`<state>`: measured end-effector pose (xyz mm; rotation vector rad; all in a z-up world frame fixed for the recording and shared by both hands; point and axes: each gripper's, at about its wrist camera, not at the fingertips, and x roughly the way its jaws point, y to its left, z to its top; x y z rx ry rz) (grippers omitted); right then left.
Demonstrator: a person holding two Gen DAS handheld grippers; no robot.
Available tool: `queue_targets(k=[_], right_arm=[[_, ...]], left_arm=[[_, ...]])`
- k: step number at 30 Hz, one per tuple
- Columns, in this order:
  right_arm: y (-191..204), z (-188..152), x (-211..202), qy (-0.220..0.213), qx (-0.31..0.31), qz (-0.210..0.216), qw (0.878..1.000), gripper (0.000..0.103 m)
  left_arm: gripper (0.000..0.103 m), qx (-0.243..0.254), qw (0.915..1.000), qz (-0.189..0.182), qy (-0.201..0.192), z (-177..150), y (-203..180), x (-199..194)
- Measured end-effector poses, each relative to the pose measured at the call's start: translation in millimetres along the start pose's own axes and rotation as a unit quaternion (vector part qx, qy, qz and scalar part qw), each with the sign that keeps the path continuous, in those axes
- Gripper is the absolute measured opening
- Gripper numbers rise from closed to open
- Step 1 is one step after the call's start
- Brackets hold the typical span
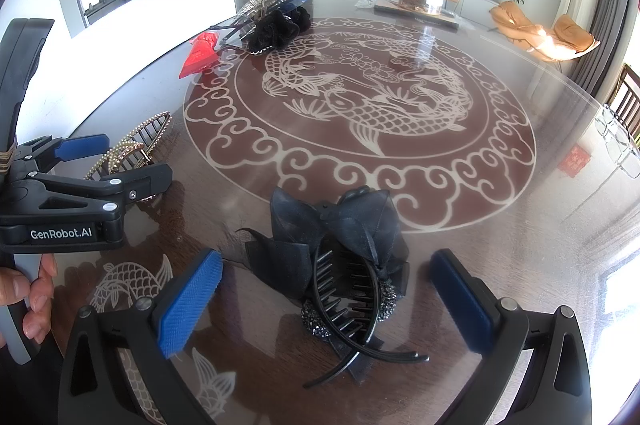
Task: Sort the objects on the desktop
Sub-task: 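Position the left tool over the pearl claw clip while the right tool holds the black clip, then grasp the pearl claw clip with the left tool and lift it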
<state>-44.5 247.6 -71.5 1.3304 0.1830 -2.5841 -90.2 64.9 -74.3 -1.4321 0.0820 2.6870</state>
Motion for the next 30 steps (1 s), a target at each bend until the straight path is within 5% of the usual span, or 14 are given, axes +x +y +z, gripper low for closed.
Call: queue_targets(k=[28, 29, 30], right_arm=[[0, 1, 0, -0.001, 0.003, 0.002, 1.0, 0.103], [1, 1, 0, 0.0, 0.0, -0.001, 1.0, 0.103], [1, 1, 0, 0.0, 0.001, 0.0, 1.0, 0.103]], left_arm=[[0.103, 0.011, 0.9998, -0.009, 0.016, 0, 4, -2], [0.102, 0.009, 0.9998, -0.008, 0.014, -1, 7, -3], [0.09, 0.007, 0.9999, -0.008, 0.009, -1, 12, -5]])
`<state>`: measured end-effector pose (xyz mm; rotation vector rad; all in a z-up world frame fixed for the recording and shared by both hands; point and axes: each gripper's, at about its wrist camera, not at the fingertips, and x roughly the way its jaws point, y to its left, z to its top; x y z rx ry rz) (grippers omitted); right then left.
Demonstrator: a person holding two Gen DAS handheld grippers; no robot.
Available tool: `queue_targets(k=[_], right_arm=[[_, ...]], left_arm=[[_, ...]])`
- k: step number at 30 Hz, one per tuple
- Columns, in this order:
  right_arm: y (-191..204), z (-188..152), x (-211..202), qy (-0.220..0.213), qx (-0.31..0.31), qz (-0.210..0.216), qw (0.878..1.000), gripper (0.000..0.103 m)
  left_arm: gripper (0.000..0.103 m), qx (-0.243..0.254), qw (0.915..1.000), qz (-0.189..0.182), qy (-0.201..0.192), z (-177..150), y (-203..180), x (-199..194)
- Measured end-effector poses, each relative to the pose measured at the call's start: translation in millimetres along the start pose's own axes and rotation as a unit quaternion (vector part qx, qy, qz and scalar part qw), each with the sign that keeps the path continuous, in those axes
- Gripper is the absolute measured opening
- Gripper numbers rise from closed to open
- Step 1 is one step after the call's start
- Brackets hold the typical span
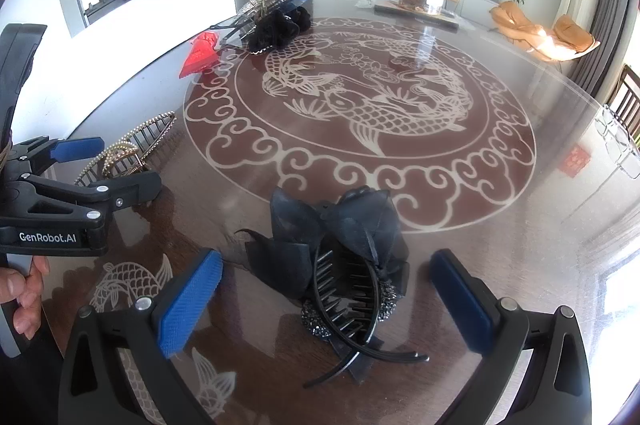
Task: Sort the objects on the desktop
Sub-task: 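Grasp the pearl claw clip with the left tool and lift it, then carry both clips over the white bin and open both tools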
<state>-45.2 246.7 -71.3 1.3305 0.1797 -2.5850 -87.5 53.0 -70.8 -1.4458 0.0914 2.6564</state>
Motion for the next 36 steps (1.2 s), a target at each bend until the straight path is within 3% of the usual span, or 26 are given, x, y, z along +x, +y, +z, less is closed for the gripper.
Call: queue_targets(k=[1, 2, 3, 4, 6, 8, 14, 17, 23, 28, 29, 30, 32, 36], right_arm=[[0, 0, 0, -0.001, 0.001, 0.001, 1.0, 0.103], [-2, 0, -2, -0.006, 0.005, -0.004, 1.0, 0.09], [-4, -1, -7, -0.019, 0.01, -0.007, 1.0, 0.057], [-5, -1, -11, -0.027, 0.009, -0.011, 1.0, 0.043], [-7, -3, -13, -0.027, 0.012, -0.004, 1.0, 0.04], [-10, -6, -17, -0.025, 0.018, 0.015, 0.999, 0.04], [-23, -4, -48, -0.05, 0.042, 0.067, 0.996, 0.04], [-28, 7, -55, -0.052, 0.045, 0.077, 0.995, 0.04], [-22, 26, -63, -0.062, 0.037, 0.085, 0.994, 0.04], [-17, 27, -66, -0.068, 0.057, 0.11, 0.99, 0.04], [-16, 25, -67, -0.068, 0.059, 0.114, 0.989, 0.04], [-14, 23, -67, -0.067, 0.06, 0.118, 0.989, 0.04], [-12, 20, -66, -0.066, 0.062, 0.126, 0.988, 0.04], [-10, 16, -67, -0.066, 0.066, 0.136, 0.986, 0.04]], left_arm=[[0.081, -0.002, 1.0, 0.002, -0.007, -1, 4, -3], [0.06, -0.006, 0.9999, 0.002, -0.013, 0, 9, -6], [0.054, -0.015, 0.9997, -0.007, -0.015, 0, 15, -8], [0.047, -0.035, 0.9988, -0.029, -0.021, 0, 24, -10], [0.044, -0.074, 0.994, -0.076, -0.026, 1, 37, -14], [0.043, -0.093, 0.9902, -0.092, -0.048, 2, 44, -24], [0.04, -0.093, 0.9858, -0.089, -0.108, 5, 40, -57], [0.016, -0.091, 0.985, -0.084, -0.12, 2, 44, -72], [0.015, -0.122, 0.9777, -0.121, -0.121, -6, 68, -81], [0.017, -0.099, 0.982, -0.142, -0.076, -8, 71, -81], [0.026, -0.092, 0.9821, -0.151, -0.065, -8, 70, -81], [0.051, -0.091, 0.9828, -0.154, -0.046, -8, 67, -78], [0.079, -0.1, 0.9849, -0.141, -0.014, -5, 62, -68], [0.079, -0.068, 0.9885, -0.13, 0.038, 3, 29, -41]])
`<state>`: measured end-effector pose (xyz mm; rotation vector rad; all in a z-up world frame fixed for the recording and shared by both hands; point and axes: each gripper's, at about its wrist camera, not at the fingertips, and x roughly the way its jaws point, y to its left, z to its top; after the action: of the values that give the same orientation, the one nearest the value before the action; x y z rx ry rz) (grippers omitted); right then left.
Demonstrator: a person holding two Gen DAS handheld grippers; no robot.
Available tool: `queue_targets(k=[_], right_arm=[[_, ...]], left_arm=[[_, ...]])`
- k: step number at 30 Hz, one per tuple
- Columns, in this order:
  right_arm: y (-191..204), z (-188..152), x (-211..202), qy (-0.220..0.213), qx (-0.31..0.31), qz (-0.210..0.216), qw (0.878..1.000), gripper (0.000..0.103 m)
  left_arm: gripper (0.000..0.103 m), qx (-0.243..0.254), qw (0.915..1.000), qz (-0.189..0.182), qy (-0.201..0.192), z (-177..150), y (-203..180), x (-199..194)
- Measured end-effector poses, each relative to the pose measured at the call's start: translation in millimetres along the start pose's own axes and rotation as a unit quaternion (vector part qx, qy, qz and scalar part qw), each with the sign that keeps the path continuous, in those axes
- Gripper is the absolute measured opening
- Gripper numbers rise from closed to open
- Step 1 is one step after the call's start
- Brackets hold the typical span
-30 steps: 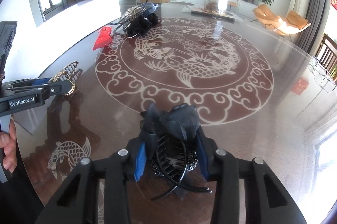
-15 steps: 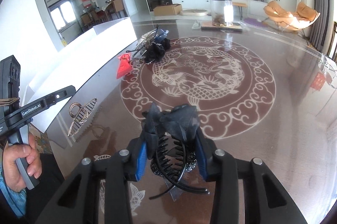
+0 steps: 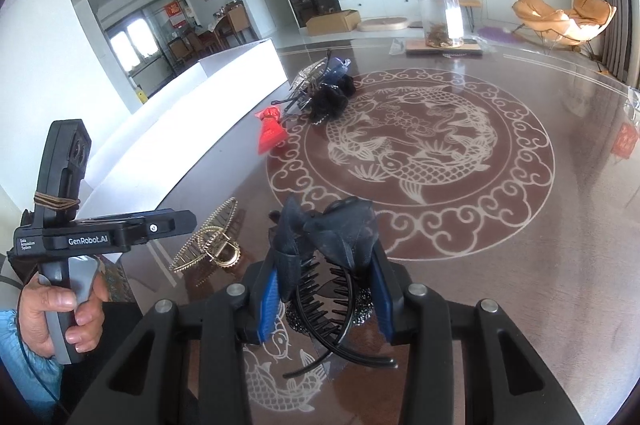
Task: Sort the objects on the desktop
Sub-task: 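Carry both clips over the white bin and open both tools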
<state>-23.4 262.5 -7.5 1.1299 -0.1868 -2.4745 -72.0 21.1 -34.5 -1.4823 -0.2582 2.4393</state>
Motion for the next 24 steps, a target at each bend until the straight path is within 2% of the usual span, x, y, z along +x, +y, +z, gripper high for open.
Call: queue_targets(k=[2, 4, 5, 6, 8, 13, 17, 20, 24], right_arm=[[-2, 0, -3, -0.003, 0.007, 0.005, 1.0, 0.04], [-4, 0, -8, -0.008, 0.009, 0.005, 1.0, 0.04], [-5, 0, -11, -0.01, 0.009, 0.003, 1.0, 0.04], [-6, 1, -13, -0.011, 0.008, 0.002, 1.0, 0.04], [-8, 0, -17, -0.013, 0.008, -0.001, 1.0, 0.04], [-9, 1, -18, -0.005, 0.006, 0.0, 1.0, 0.04], [13, 22, -14, -0.005, -0.027, 0.013, 1.0, 0.04], [47, 56, -3, -0.015, -0.069, 0.035, 0.997, 0.04], [120, 109, 19, -0.027, -0.145, 0.077, 0.986, 0.04]], left_arm=[[0.079, 0.04, 0.9985, 0.028, 0.025, -2, -19, 17], [0.079, 0.082, 0.9938, 0.069, 0.026, -7, -33, 30], [0.067, 0.093, 0.9925, 0.079, 0.013, -11, -36, 32], [0.046, 0.086, 0.9928, 0.084, 0.006, -12, -33, 32], [0.046, 0.064, 0.9959, 0.061, -0.016, -10, -26, 23], [0.046, 0.029, 0.9954, 0.045, -0.079, -7, -9, -20], [0.046, -0.016, 0.9908, 0.022, -0.133, 6, 17, -80], [0.046, -0.039, 0.9835, 0.034, -0.173, 23, 50, -133], [0.046, -0.078, 0.9748, 0.088, -0.189, 39, 114, -174]])
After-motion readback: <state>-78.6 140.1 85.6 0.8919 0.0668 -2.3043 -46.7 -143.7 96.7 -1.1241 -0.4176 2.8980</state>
